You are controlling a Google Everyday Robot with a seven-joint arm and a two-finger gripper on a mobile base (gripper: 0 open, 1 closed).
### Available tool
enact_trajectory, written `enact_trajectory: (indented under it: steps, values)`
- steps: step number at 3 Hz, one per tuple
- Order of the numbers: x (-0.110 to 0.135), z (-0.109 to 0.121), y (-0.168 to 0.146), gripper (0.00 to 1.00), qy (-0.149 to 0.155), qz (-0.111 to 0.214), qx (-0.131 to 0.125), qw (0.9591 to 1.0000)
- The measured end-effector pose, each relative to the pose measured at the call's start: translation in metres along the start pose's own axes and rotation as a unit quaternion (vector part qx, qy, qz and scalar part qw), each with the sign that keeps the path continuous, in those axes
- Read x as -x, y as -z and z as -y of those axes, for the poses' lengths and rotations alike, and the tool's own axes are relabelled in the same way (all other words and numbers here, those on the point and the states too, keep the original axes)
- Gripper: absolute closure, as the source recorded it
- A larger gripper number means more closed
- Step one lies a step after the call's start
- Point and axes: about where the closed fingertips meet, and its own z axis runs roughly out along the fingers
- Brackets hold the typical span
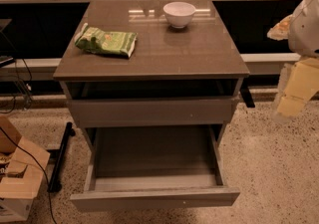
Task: Place green jalapeno chip bag into middle drawer
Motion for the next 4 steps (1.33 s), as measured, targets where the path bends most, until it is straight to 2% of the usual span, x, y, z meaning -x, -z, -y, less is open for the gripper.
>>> enact_trajectory:
  steps: [1,2,3,4]
  values:
    - [0.000,0.000,0.000,0.00,0.000,0.000,0.000,1.0000]
    - [0.046,0.013,-0.013,0.00,0.020,0.021,-0.025,0.9993]
    - [0.095,0.028,-0.026,0.00,0.046,0.052,-0.042,0.9967]
    - [0.142,0.049,-0.041,0.00,0.067,0.095,-0.038,0.9925]
